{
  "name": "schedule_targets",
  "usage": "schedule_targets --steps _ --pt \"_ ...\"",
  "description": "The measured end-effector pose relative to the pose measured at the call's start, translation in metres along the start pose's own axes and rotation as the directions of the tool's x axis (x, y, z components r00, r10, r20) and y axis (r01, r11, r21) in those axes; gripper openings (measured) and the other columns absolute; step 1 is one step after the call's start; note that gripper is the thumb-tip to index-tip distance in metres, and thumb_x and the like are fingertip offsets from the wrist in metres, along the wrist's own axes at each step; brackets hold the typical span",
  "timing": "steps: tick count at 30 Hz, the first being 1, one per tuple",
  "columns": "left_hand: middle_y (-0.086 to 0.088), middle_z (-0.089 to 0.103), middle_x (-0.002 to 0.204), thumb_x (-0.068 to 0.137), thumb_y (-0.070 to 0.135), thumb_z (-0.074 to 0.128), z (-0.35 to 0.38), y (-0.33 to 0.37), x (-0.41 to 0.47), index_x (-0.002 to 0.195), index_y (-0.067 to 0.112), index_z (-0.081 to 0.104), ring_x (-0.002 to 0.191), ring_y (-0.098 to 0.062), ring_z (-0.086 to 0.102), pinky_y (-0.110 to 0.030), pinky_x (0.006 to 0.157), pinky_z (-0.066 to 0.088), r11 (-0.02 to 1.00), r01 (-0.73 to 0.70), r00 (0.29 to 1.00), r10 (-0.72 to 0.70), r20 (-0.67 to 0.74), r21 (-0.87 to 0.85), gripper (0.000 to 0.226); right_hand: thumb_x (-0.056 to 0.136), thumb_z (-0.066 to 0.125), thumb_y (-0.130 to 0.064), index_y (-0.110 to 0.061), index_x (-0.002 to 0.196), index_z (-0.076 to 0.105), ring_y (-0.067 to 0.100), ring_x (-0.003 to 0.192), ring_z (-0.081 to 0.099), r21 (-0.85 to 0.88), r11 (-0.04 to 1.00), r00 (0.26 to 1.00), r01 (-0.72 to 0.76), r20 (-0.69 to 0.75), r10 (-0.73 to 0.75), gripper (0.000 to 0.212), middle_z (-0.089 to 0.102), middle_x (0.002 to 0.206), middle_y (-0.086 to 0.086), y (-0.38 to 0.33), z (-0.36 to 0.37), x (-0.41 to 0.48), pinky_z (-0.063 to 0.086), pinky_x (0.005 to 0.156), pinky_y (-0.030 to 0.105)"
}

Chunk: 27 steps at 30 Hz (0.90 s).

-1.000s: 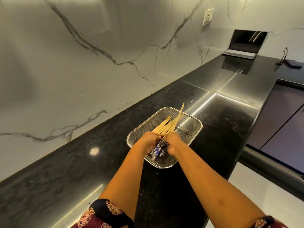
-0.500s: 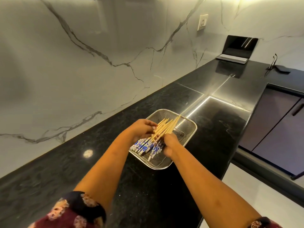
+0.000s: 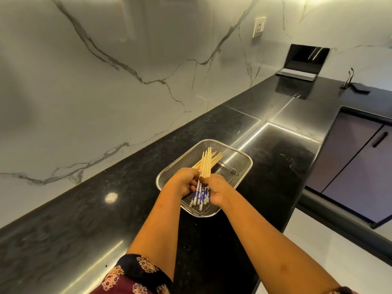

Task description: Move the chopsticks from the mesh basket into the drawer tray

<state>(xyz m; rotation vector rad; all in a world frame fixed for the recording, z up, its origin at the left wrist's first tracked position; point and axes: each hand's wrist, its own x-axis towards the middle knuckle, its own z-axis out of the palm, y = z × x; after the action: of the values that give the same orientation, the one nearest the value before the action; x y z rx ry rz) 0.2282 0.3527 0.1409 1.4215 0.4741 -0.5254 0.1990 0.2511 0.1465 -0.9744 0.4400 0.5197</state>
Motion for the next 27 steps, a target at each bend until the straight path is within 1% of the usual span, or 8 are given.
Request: schedule_targets --steps 5,7,11,14,17,20,22,27 --pt "0.003 0.041 0.047 0.095 0.019 0.048 0.001 0.0 -0.008 0.087 0.008 0.059 0.029 -0.003 0.029 -0.014 0.027 0.024 0.999 -0.015 0.999 0.017 0.043 -0.041 0.018 0.095 0.041 0.007 0.003 0.099 0.059 0.017 0.053 0.066 -0.1 0.995 0.995 -0.008 0.097 0.018 0.019 0.062 0.076 0.015 -0.006 -0.002 -0.013 0.058 0.048 0.026" --pt "0.001 0.052 0.055 0.095 0.022 0.05 0.002 0.001 -0.011 0.09 0.008 0.062 0.032 -0.003 0.033 -0.014 0.027 0.025 0.996 -0.028 0.998 0.032 0.054 -0.081 0.019 0.096 0.042 0.006 0.003 0.109 0.058 0.016 0.056 0.068 -0.161 0.987 0.987 -0.013 0.157 0.038 0.021 0.064 0.078 0.015 -0.01 -0.006 -0.019 0.059 0.051 0.025" --pt "0.0 0.072 0.065 0.095 0.021 0.049 0.006 0.003 -0.021 0.094 0.009 0.065 0.039 -0.007 0.047 -0.016 0.029 0.03 0.973 -0.079 0.992 0.099 0.083 -0.218 0.02 0.095 0.045 0.003 0.005 0.111 0.059 0.017 0.065 0.071 -0.27 0.963 0.971 -0.016 0.224 0.08 0.021 0.067 0.085 0.016 -0.019 -0.015 -0.031 0.061 0.059 0.026" --pt "-0.001 0.075 0.072 0.096 0.019 0.046 0.015 0.007 -0.03 0.092 0.008 0.061 0.066 -0.015 0.065 -0.026 0.052 0.046 0.943 -0.104 0.985 0.141 0.097 -0.318 0.019 0.095 0.049 -0.001 0.01 0.119 0.055 0.019 0.071 0.07 -0.283 0.959 0.966 0.01 0.249 0.063 0.027 0.067 0.09 0.018 -0.023 -0.023 -0.04 0.061 0.066 0.026" --pt "-0.006 0.068 0.089 0.098 0.013 0.042 0.025 0.015 -0.04 0.105 0.005 0.054 0.081 -0.019 0.065 -0.034 0.06 0.053 0.881 -0.161 0.978 0.203 0.047 -0.445 0.016 0.095 0.053 -0.01 0.006 0.11 0.061 0.019 0.071 0.071 -0.247 0.968 0.964 0.052 0.266 0.017 0.024 0.069 0.089 0.018 -0.025 -0.033 -0.051 0.061 0.064 0.026" --pt "-0.009 0.065 0.088 0.097 0.008 0.04 0.028 0.021 -0.048 0.103 0.004 0.053 0.08 -0.021 0.066 -0.036 0.061 0.052 0.812 -0.227 0.967 0.252 -0.028 -0.537 0.014 0.096 0.052 -0.03 0.001 0.11 0.062 0.02 0.073 0.068 -0.196 0.978 0.979 0.067 0.202 -0.026 0.036 0.069 0.087 0.014 -0.022 -0.044 -0.06 0.059 0.062 0.028" --pt "-0.009 0.066 0.087 0.097 0.008 0.042 0.029 0.021 -0.052 0.105 0.004 0.053 0.081 -0.022 0.066 -0.035 0.063 0.052 0.785 -0.264 0.96 0.268 -0.077 -0.56 0.014 0.096 0.048 -0.041 0.0 0.114 0.059 0.02 0.075 0.066 -0.05 0.997 0.986 0.063 0.16 -0.054 0.046 0.068 0.087 0.014 -0.016 -0.051 -0.062 0.06 0.063 0.029" --pt "-0.007 0.067 0.09 0.097 0.01 0.043 0.038 0.013 -0.061 0.097 0.009 0.056 0.082 -0.02 0.067 -0.035 0.066 0.053 0.726 -0.313 0.947 0.29 -0.14 -0.612 0.013 0.095 0.036 -0.056 -0.005 0.097 0.064 0.022 0.07 0.071 0.235 0.961 0.988 0.144 0.028 -0.154 0.058 0.074 0.08 0.015 0.004 -0.053 -0.061 0.059 0.064 0.032"
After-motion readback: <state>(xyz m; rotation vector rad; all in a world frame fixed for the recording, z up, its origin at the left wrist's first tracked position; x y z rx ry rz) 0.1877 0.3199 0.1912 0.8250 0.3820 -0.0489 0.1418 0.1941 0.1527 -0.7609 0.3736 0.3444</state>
